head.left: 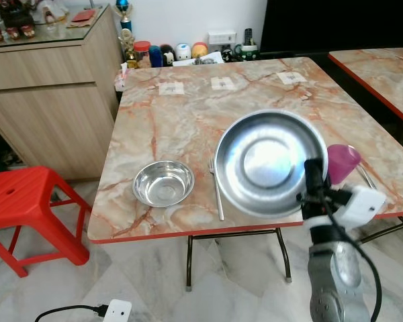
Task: Setting the table
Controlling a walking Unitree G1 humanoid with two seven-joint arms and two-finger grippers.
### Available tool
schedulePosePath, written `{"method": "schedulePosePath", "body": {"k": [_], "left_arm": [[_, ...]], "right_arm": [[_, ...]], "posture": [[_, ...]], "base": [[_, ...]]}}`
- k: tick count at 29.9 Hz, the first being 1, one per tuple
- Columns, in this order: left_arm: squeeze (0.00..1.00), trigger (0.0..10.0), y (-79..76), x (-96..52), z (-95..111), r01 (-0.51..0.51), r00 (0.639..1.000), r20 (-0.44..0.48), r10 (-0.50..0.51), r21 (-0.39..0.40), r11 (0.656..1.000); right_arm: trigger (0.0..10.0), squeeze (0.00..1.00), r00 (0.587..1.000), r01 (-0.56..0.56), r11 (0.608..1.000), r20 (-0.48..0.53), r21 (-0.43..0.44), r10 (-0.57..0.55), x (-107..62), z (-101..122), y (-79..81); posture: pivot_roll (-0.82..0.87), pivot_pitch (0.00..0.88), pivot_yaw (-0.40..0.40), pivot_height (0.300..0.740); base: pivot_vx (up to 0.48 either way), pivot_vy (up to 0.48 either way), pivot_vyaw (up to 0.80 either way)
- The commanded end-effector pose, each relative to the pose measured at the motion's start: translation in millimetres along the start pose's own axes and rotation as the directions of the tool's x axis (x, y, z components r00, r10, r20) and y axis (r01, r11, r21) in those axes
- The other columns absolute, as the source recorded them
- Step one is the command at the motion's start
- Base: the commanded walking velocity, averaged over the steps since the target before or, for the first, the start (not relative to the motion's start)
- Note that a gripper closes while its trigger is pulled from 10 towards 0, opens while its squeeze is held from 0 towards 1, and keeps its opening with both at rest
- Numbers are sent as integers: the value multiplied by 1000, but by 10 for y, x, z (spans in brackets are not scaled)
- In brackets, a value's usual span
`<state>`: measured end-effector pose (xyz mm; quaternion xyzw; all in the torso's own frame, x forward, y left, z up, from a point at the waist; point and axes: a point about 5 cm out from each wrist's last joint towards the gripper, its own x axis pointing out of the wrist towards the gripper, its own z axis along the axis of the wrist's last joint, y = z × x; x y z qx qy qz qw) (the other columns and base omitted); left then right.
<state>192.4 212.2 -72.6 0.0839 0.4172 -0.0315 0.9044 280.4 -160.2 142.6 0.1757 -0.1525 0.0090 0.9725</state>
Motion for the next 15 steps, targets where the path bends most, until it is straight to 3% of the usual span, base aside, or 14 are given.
{"method": "schedulePosePath", "body": {"k": [1,6,15], "left_arm": [[0,10000,-17,-27,-119,7,999,-39,-6,5,1000],[0,10000,-32,-60,-233,12,998,-69,-12,4,1000],[0,10000,-25,-89,-312,12,996,-84,-12,4,1000]], "right_arm": [[10000,0,998,-34,999,47,-17,35,-19,96,47],[10000,0,997,18,998,70,-59,-14,-131,154,-47],[10000,0,998,-8,997,55,-78,13,-154,132,10]], "posture": [[-31,66,37,740],[-34,80,38,740],[-29,83,32,740]], "base": [[0,-349,0],[0,-344,0],[0,-338,0]]}}
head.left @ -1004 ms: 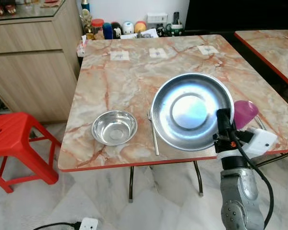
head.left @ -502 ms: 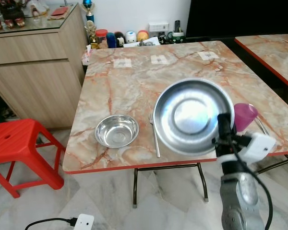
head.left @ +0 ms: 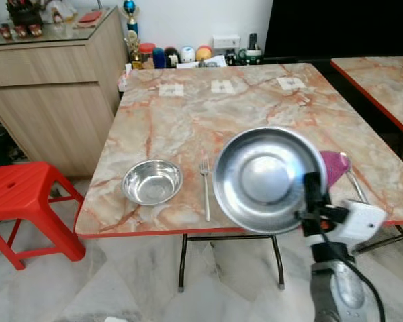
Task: Setting the table
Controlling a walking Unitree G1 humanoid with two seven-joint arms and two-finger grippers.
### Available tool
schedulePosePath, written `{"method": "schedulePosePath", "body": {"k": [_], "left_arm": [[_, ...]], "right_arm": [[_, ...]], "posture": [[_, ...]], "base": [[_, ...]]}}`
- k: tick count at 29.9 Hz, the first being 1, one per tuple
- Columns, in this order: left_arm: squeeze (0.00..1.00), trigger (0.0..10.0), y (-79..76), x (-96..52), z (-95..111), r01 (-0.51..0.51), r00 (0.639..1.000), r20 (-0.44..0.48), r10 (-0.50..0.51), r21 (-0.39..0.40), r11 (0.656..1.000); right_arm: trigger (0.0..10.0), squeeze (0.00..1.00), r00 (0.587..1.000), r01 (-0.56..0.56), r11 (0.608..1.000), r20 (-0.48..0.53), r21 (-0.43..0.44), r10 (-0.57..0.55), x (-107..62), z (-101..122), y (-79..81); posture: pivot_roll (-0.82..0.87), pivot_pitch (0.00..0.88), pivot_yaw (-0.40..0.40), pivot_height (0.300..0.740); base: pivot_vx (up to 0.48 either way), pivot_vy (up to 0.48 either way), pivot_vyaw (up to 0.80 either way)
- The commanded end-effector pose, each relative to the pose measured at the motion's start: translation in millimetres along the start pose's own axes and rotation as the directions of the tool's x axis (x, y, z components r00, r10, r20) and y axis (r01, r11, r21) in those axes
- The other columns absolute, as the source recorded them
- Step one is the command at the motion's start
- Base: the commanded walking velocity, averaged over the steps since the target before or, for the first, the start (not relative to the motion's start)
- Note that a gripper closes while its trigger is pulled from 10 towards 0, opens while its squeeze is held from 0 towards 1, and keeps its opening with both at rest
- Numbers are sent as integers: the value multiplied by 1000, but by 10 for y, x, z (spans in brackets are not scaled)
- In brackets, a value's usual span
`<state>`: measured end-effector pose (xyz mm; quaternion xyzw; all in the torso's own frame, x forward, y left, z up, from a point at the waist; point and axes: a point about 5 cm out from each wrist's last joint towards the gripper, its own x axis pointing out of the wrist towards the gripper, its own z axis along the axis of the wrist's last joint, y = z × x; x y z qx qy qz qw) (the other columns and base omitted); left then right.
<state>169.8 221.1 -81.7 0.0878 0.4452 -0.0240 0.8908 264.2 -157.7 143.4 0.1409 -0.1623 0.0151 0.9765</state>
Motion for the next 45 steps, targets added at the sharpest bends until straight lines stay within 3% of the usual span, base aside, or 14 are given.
{"method": "schedulePosePath", "body": {"k": [1,18,45], "left_arm": [[0,10000,-68,-13,-83,23,999,-24,-22,5,1000],[0,10000,-21,-34,-138,24,999,-40,-24,13,1000],[0,10000,-141,-9,-93,40,999,-26,-40,6,999]], "right_arm": [[10000,0,999,13,1000,41,-13,-13,-2,91,-27],[10000,0,999,-6,999,39,-32,7,-25,128,-19],[10000,0,1000,7,997,18,-81,-6,20,139,-84]], "posture": [[-30,80,30,740],[-37,89,27,740],[-54,147,17,740]], "base": [[0,-337,0],[0,-337,0],[0,-338,0]]}}
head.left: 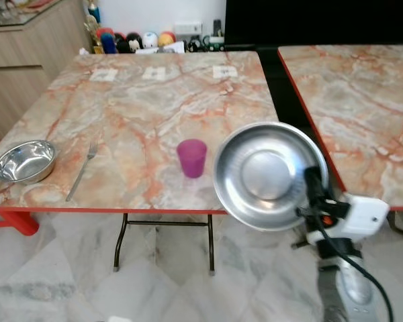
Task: Setting the table
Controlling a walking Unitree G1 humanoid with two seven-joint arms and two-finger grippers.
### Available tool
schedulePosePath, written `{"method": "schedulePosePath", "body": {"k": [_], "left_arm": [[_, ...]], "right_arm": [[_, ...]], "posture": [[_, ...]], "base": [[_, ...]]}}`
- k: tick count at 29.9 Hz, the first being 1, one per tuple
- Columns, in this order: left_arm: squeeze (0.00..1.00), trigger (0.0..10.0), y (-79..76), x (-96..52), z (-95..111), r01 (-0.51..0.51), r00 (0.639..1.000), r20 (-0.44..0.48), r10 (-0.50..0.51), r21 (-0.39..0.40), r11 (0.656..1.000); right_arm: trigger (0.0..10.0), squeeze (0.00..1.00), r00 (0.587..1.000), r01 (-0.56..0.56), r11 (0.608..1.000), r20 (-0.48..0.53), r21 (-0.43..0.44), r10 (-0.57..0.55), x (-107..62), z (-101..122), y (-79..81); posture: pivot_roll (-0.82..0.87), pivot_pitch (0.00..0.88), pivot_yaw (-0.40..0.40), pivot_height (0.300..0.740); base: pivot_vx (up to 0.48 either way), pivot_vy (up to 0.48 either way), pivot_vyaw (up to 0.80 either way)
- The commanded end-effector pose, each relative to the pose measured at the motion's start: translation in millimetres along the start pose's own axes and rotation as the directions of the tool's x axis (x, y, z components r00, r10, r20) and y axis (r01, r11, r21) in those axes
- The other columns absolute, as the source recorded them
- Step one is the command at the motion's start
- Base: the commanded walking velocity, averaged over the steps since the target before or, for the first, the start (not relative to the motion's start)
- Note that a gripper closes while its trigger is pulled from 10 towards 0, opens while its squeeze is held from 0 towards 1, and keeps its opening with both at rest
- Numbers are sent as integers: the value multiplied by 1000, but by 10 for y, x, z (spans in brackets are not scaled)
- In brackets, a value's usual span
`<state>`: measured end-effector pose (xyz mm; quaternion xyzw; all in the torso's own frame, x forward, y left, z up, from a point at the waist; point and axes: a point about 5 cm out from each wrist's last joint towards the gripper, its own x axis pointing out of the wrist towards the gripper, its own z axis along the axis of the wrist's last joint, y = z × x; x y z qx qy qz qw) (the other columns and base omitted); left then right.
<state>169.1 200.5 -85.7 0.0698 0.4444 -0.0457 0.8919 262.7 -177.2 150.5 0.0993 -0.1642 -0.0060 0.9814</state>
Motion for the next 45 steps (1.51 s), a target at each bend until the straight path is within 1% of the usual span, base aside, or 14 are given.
{"method": "schedulePosePath", "body": {"k": [1,3,13,26,31,38,45], "left_arm": [[0,10000,65,-34,-101,-13,999,-34,14,19,1000],[0,10000,44,-41,-129,-8,999,-36,9,21,1000],[0,10000,19,-60,-193,2,999,-45,-1,26,1000],[0,10000,56,-57,-171,-3,999,-43,4,28,1000],[0,10000,55,-51,-155,-1,999,-43,2,31,1000],[0,10000,49,-42,-133,4,999,-42,-2,37,999],[0,10000,37,-48,-146,8,999,-38,-7,43,999]], "right_arm": [[10000,0,1000,-21,1000,11,5,20,3,23,81],[10000,0,1000,-15,1000,4,-16,15,1,17,72],[10000,0,1000,4,1000,-10,-14,-4,-8,7,30],[10000,0,1000,12,1000,-20,-19,-12,8,-10,29],[10000,0,1000,11,1000,-21,-21,-12,14,-15,29],[10000,0,999,31,999,-10,-28,-31,49,2,-22],[10000,0,999,35,999,-5,-25,-36,50,-2,-15]], "posture": [[-54,147,17,740],[-58,146,17,740],[-69,152,16,740],[-69,150,17,740],[-72,146,20,740],[-75,125,24,740],[-74,113,25,740]], "base": [[0,-337,0],[0,-337,0],[0,-337,0],[0,-337,0],[0,-340,0],[0,-338,0],[0,-339,0]]}}
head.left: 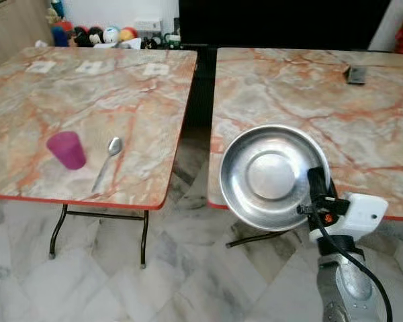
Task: Setting the table
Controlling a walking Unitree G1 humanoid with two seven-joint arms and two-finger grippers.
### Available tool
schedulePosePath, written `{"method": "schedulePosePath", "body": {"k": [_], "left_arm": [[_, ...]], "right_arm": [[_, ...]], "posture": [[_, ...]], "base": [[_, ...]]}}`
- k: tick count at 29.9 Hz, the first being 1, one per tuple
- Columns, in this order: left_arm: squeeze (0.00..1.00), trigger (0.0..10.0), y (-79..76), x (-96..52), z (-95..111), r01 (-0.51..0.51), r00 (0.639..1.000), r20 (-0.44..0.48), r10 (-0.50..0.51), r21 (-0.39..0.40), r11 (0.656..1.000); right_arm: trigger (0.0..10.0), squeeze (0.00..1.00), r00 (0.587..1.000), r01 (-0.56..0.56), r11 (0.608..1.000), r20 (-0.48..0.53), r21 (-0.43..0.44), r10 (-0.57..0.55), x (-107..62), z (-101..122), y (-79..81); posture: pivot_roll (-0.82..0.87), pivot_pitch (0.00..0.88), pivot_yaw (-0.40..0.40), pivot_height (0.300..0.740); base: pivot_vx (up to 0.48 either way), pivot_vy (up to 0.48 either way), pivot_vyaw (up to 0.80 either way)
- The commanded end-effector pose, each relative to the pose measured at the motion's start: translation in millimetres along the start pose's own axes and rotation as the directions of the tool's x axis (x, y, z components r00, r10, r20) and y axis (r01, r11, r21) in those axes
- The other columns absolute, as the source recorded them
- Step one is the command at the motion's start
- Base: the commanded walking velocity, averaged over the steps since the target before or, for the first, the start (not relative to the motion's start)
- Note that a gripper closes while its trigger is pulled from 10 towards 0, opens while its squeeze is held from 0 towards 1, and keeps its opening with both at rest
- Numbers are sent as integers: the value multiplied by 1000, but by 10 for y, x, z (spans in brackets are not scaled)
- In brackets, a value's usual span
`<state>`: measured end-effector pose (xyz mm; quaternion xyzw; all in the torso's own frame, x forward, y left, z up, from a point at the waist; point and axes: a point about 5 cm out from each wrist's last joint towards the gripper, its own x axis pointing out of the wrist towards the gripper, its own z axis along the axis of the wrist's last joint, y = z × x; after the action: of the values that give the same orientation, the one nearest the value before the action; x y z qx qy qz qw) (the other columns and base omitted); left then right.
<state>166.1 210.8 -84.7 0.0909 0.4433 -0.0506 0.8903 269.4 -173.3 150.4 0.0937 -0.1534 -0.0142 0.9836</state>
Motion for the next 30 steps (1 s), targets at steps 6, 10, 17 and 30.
{"method": "schedulePosePath", "body": {"k": [6,10,17,30], "left_arm": [[0,10000,-58,-31,-138,19,999,-40,-19,3,1000],[0,10000,-40,-37,-150,18,999,-43,-17,3,1000],[0,10000,-10,-41,-152,14,999,-47,-14,-1,1000],[0,10000,-45,-30,-145,5,999,-52,-7,-22,1000]], "right_arm": [[10000,0,1000,21,1000,19,-9,-21,2,27,-54],[10000,0,999,28,1000,19,-10,-28,6,25,-65],[10000,0,999,50,999,1,0,-50,-3,0,-90],[10000,0,998,57,998,-28,7,-56,0,-48,-65]], "posture": [[-76,108,26,740],[-76,108,26,740],[-77,117,23,740],[-73,128,15,740]], "base": [[0,-337,0],[0,-337,0],[0,-337,0],[0,-260,-502]]}}
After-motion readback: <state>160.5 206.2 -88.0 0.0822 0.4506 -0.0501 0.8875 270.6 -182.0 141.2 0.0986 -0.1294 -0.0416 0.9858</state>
